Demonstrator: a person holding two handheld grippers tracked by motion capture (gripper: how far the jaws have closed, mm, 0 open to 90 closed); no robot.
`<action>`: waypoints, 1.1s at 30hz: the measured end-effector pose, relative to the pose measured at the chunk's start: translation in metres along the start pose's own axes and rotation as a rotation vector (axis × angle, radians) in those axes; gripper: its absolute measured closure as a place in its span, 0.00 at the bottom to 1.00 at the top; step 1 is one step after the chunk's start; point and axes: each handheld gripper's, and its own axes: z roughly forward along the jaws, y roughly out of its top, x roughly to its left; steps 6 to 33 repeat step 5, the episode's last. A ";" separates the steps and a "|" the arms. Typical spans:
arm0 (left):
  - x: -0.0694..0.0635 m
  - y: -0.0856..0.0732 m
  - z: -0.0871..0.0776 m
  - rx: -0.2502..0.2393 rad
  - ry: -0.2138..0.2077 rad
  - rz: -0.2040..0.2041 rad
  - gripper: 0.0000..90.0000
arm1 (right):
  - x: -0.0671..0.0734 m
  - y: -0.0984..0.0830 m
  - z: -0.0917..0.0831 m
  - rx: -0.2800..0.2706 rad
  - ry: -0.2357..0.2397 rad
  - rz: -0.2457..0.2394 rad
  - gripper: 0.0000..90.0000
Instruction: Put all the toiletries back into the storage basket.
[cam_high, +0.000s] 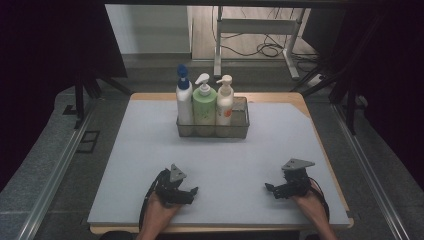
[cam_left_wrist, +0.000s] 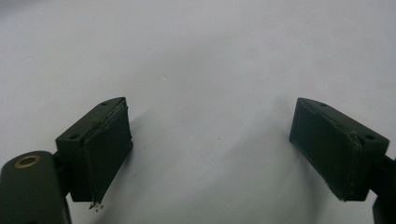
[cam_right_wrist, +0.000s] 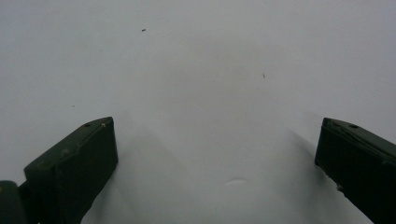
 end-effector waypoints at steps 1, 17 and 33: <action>0.000 0.000 0.000 0.001 -0.001 0.000 0.14 | 0.000 0.000 0.000 0.002 0.004 -0.003 0.00; 0.000 0.000 0.000 0.002 -0.003 -0.001 0.14 | -0.001 0.000 0.001 0.006 0.009 0.008 0.00; 0.000 0.000 0.000 0.002 -0.003 -0.001 0.14 | -0.001 0.000 0.001 0.006 0.009 0.008 0.00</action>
